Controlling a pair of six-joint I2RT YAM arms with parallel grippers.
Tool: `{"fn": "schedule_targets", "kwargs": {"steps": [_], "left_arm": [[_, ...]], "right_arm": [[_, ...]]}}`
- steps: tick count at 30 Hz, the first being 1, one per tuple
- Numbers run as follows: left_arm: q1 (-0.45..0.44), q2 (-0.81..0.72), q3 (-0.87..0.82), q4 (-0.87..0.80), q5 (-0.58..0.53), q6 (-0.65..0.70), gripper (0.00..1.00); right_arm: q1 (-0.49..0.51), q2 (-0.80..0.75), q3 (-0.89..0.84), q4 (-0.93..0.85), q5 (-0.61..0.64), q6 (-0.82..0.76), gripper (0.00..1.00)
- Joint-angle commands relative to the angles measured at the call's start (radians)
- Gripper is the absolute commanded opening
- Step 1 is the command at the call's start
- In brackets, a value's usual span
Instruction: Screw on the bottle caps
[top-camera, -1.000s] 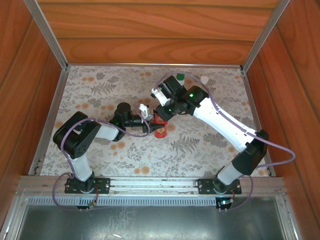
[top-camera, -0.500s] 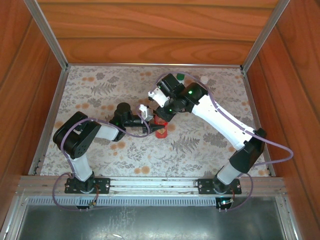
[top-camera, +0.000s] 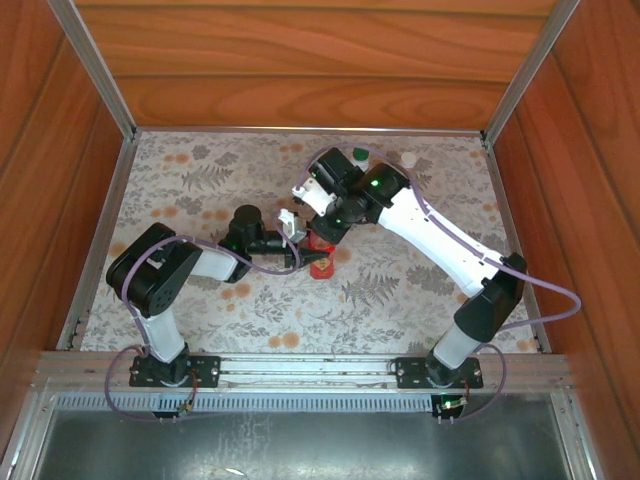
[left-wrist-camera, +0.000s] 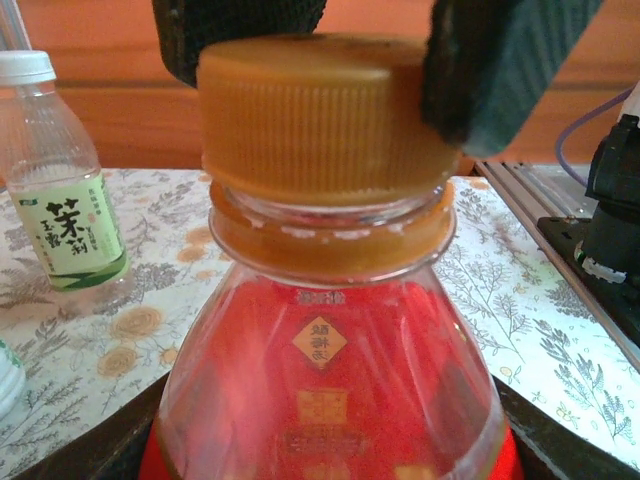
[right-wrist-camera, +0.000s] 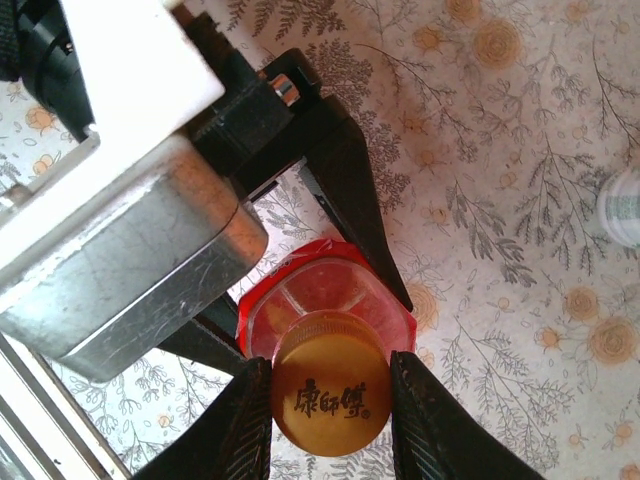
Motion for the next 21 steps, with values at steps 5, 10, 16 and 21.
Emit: {"fn": "schedule_targets", "kwargs": {"steps": [5,10,16,21], "left_arm": [[0.012,0.040,0.009,-0.066,-0.013,-0.028,0.59],[0.011,0.038,0.008,-0.066,-0.016,-0.030,0.59],[0.009,0.038,0.005,-0.066,-0.023,-0.028,0.59],[0.010,0.040,0.008,-0.066,-0.030,-0.028,0.59]], "right_arm": [[0.038,0.031,0.005,-0.130,0.140,0.073,0.28],[0.041,0.042,0.031,-0.153,0.154,0.053,0.28],[0.041,0.075,0.036,-0.160,0.159,0.083,0.27],[0.040,0.075,0.014,-0.131,0.171,0.219,0.26]]}}
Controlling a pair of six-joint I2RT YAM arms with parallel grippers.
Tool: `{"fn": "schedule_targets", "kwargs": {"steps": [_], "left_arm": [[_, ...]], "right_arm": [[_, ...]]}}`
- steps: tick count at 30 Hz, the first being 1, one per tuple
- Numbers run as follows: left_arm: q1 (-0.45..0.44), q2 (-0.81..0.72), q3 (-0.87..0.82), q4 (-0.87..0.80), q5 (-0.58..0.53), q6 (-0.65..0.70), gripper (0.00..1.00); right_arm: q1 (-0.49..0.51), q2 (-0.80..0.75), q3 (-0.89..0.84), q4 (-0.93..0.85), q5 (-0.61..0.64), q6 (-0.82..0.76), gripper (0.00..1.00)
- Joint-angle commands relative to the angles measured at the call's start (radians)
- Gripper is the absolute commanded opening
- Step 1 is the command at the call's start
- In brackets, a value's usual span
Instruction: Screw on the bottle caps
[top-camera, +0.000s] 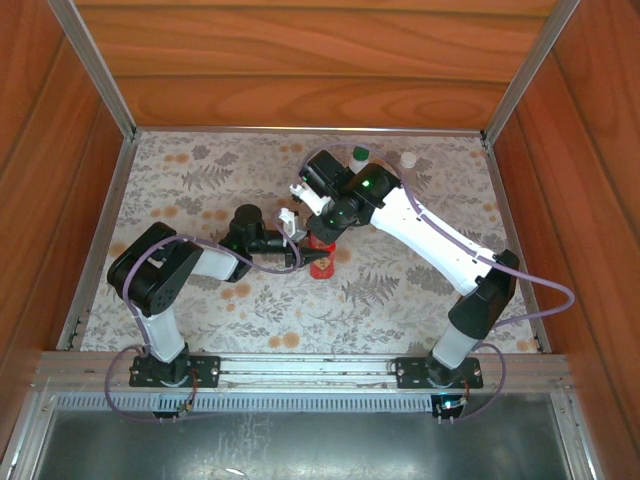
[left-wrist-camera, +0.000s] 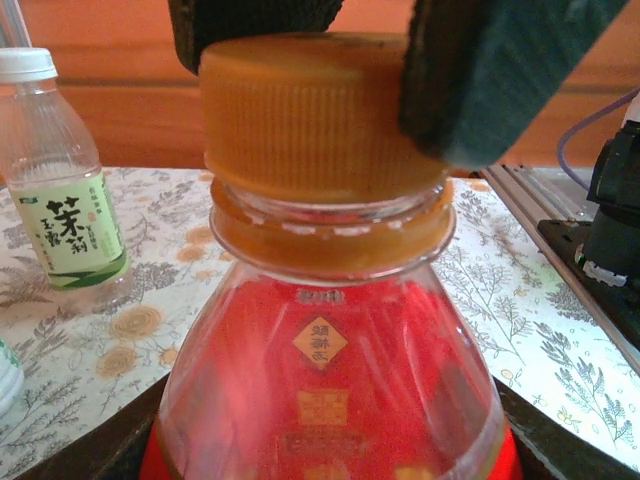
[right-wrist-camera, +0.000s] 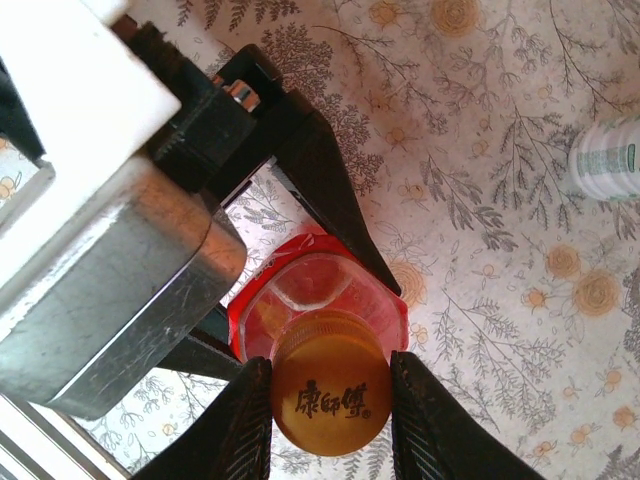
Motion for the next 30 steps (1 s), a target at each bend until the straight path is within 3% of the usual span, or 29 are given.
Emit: {"fn": "schedule_targets", "kwargs": {"steps": [1,5,8,16,22,26,30], "left_arm": [[0.008,0.033,0.001,-0.067,-0.035,-0.020,0.59],[0.006,0.046,0.015,-0.067,-0.048,-0.018,0.59],[0.004,0.053,0.018,-0.067,-0.045,-0.017,0.59],[0.005,0.051,0.013,-0.067,-0.044,-0.019,0.59],[0.004,0.050,0.014,-0.067,-0.044,-0.019,0.59],[0.004,0.053,0.013,-0.067,-0.038,-0.019,0.59],[0.004,0.053,0.014,-0.066,-0.032,-0.020,0.59]], "right_arm": [[0.002,0.040,-0.034,-0.079,0.076,0.142,0.26],[0.002,0.025,-0.077,-0.033,0.115,0.348,0.26],[0.004,0.010,-0.123,-0.014,0.128,0.385,0.27],[0.007,-0.021,-0.094,-0.001,0.149,0.302,0.37],[0.006,-0.128,-0.125,0.091,0.074,0.203,0.59],[0.004,-0.241,-0.226,0.205,0.013,0.150,0.63],[-0.025,-0.304,-0.268,0.264,-0.040,0.108,0.60]]}}
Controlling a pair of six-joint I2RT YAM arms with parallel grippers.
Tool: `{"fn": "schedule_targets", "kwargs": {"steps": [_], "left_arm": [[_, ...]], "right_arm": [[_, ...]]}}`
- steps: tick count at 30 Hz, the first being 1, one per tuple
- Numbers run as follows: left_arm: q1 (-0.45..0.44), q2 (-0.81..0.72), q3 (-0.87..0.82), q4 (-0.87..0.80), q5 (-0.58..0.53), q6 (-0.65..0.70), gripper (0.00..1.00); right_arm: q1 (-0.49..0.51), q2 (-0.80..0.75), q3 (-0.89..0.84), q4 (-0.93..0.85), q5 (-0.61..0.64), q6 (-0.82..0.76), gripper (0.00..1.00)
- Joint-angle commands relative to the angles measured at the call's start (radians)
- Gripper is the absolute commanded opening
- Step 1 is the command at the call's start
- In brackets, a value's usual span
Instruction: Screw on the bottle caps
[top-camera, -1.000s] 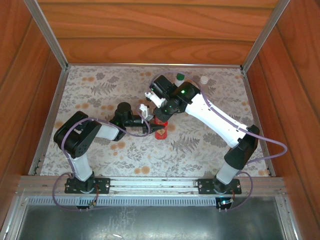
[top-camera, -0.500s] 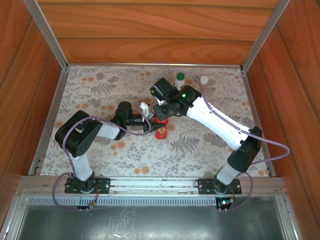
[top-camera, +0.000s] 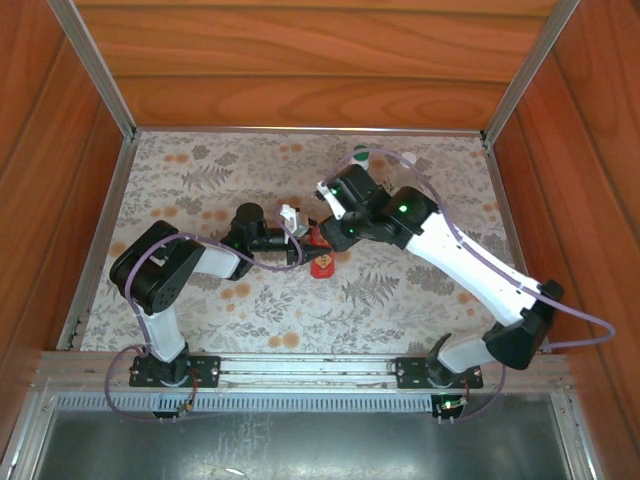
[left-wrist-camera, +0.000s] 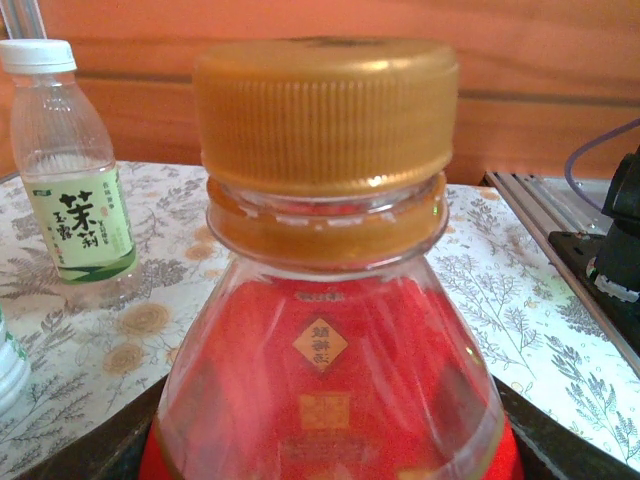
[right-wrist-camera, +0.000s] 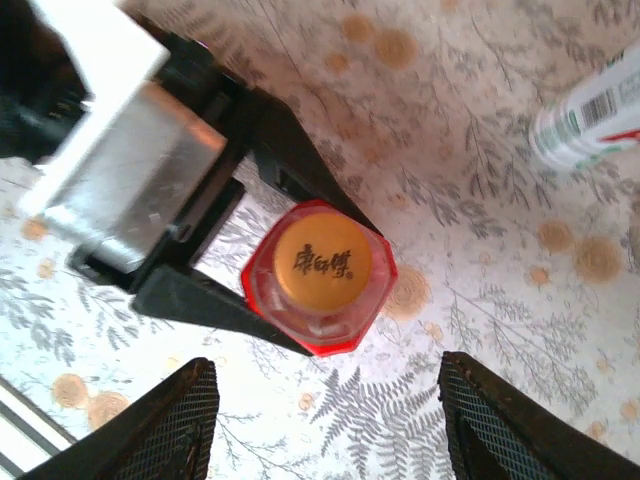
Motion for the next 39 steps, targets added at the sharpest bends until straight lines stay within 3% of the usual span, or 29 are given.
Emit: {"fn": "schedule_targets", "kwargs": {"steps": [1,7,17,28,39], "left_arm": [[0.006,0.035,-0.010,-0.069,-0.011,0.005,0.59],[0.006,0.035,-0.008,-0.069,0.015,-0.003,0.59],[0.007,0.030,-0.015,-0.069,0.014,-0.002,0.59],[0.009,0.025,-0.018,-0.069,0.015,-0.003,0.59],[0.012,0.027,-0.016,-0.069,0.014,-0.006,0.59]], "right_arm": [[-0.035,-0.028,-0.003,0.072,-0.078,-0.062,0.59],[-0.115,0.039,0.067,0.038,-0.202,-0.081,0.52],[-0.120,0.147,0.120,-0.005,-0.316,-0.187,0.48],[-0.119,0.201,0.152,-0.040,-0.301,-0.212,0.38],[-0.120,0.216,0.154,-0.056,-0.276,-0.237,0.39]]}}
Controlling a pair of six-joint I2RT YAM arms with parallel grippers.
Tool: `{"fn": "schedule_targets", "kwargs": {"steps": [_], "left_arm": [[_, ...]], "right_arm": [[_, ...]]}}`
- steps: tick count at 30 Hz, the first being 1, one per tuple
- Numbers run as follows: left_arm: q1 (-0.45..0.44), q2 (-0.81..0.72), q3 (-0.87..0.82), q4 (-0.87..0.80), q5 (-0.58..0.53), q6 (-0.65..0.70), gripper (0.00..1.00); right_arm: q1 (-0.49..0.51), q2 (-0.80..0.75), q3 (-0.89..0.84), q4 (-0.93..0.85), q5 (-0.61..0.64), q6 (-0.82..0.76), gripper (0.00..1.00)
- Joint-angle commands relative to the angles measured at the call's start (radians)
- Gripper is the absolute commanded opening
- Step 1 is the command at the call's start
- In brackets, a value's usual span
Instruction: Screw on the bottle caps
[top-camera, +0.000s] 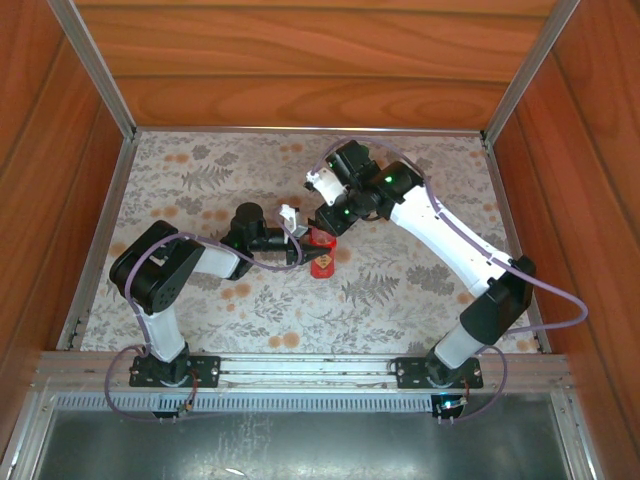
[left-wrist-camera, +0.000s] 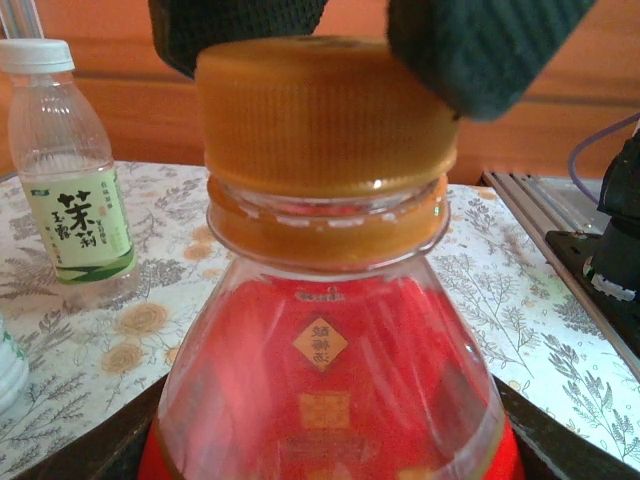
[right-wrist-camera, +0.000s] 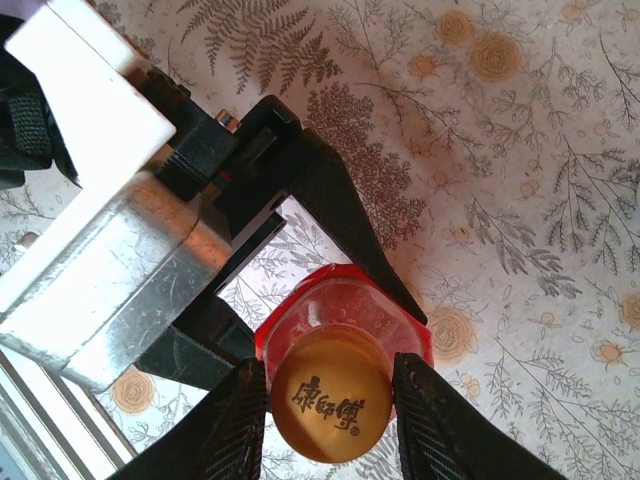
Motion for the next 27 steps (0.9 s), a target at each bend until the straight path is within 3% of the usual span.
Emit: {"fn": "schedule_targets", "kwargs": {"steps": [1,13,20,27], "left_arm": [[0.010,0.027,-0.014,-0.069,0.004,-0.006,0.59],[0.008,0.030,-0.004,-0.069,-0.045,-0.021,0.59],[-0.023,0.030,0.044,-0.067,-0.272,-0.075,0.59],[-0.140,0.014,0.078,-0.066,-0.656,-0.086,0.59]], "right_arm": [[0.004,0.018,0.025,-0.028,0.004,-0.027,0.39],[0.007,0.021,0.019,-0.021,0.042,0.019,0.29],[0.023,-0.025,-0.067,0.049,0.210,0.222,0.27],[0.025,-0.045,-0.146,0.129,0.385,0.475,0.24]]}}
